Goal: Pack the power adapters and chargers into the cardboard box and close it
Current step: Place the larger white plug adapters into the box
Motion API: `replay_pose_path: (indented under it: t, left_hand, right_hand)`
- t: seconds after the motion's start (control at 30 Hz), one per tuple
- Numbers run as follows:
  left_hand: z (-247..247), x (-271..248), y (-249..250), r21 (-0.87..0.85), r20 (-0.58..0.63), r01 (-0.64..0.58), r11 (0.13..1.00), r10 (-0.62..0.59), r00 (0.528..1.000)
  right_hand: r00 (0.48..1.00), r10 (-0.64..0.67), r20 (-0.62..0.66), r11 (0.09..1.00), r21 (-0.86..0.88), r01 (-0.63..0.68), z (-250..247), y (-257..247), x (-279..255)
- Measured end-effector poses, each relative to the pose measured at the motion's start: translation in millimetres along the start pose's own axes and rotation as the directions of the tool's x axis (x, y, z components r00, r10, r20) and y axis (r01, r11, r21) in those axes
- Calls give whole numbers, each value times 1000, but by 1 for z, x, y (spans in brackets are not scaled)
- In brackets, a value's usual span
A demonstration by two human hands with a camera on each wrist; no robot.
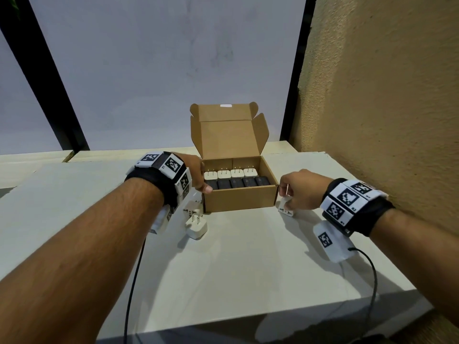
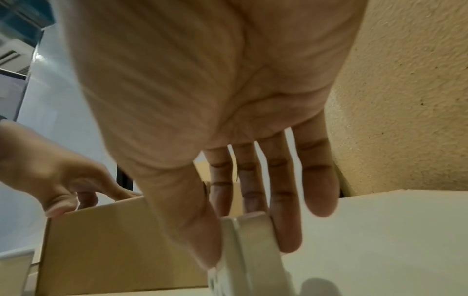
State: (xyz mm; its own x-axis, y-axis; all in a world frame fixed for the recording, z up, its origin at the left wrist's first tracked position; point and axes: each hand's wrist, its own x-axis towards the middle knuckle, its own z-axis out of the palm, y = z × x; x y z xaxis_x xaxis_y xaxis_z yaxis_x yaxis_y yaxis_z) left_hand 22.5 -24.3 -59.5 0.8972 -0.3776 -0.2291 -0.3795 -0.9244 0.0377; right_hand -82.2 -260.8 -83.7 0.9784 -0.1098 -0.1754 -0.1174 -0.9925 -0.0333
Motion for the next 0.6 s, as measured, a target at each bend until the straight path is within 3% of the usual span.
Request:
replay_pose_path:
  t: [0.17,0.33,0.43,0.6]
  left_hand:
    - [0,2,-1,29,-5,1,1000,-1,1000]
    - [1,8,-7,38,-1,-18,999,18,1000]
    - [2,10,-8,30,18,-8,1000,7,1000]
    - [3,11,-9,33,23,-24,999,24,999]
  right_hand:
    - [998,-28,-54,1000,9,28,-24,-7,-15]
    - [969,-106,-223,977,159,144,-64,-23,-28]
    - [937,-111,-331,973,157,170,-74,-41,-20]
    - [937,-132,-324,960,192,202,-69,-71,17]
